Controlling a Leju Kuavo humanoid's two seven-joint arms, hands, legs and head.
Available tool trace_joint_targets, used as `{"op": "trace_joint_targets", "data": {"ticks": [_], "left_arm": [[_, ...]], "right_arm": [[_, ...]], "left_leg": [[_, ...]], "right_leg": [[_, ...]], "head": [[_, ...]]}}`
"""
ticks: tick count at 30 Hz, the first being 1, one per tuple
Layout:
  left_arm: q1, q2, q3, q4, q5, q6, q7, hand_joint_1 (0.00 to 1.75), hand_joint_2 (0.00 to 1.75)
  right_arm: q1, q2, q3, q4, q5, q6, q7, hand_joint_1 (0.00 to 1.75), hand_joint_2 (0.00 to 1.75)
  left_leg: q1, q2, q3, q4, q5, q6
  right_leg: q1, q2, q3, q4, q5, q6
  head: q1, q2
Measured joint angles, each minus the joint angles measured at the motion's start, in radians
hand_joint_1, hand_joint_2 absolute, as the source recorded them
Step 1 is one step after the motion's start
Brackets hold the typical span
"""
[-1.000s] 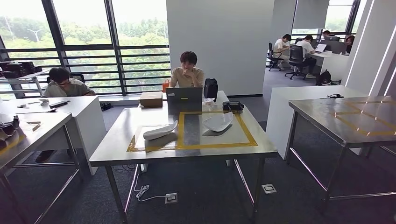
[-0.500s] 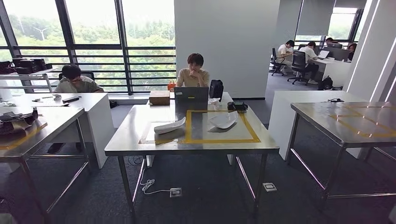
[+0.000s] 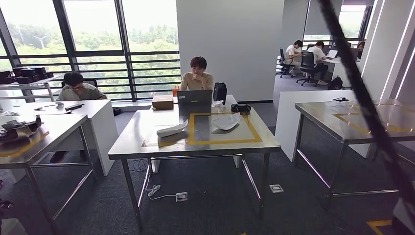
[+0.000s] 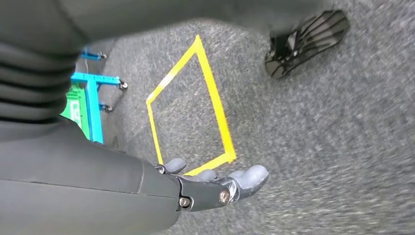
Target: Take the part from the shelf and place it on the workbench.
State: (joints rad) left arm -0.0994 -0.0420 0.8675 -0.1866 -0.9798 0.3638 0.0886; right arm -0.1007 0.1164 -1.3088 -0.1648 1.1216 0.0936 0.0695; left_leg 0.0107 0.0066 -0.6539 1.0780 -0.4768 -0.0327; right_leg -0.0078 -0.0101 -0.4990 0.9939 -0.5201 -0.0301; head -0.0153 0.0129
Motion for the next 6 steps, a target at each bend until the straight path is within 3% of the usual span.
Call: {"op": "trace_joint_targets", "data": {"ticks": [2, 3, 4, 6], "left_arm": [[0.0, 0.0, 0.0, 0.0, -0.003, 0.0, 0.001, 0.0, 0.0], [-0.001, 0.0, 0.0, 0.0, -0.004, 0.0, 0.001, 0.0, 0.0], [-0.001, 0.0, 0.0, 0.0, -0.005, 0.0, 0.001, 0.0, 0.0], [-0.002, 0.001, -0.001, 0.0, -0.005, 0.0, 0.001, 0.0, 0.0]], "right_arm": [[0.0, 0.0, 0.0, 0.0, 0.001, -0.001, 0.001, 0.0, 1.75], [0.001, 0.0, 0.0, 0.0, 0.001, -0.001, 0.001, 0.0, 1.75], [0.001, 0.0, 0.0, 0.0, 0.002, -0.002, 0.001, 0.0, 1.75], [0.001, 0.0, 0.0, 0.0, 0.002, -0.003, 0.002, 0.0, 1.75]], "left_leg": [[0.001, -0.002, -0.023, 0.115, -0.103, -0.007], [0.001, -0.002, -0.027, 0.172, -0.129, -0.01], [0.001, -0.002, -0.022, 0.21, -0.13, -0.012], [0.002, -0.002, 0.006, 0.221, -0.094, -0.013]], "right_leg": [[0.001, -0.002, -0.031, 0.002, 0.025, -0.006], [0.002, -0.003, -0.048, 0.004, 0.038, -0.005], [0.002, -0.004, -0.067, 0.008, 0.05, -0.004], [0.001, -0.004, -0.095, 0.015, 0.067, -0.001]], "head": [[-0.002, 0.0], [-0.003, 0.0], [-0.003, 0.0], [-0.004, 0.0]]}}
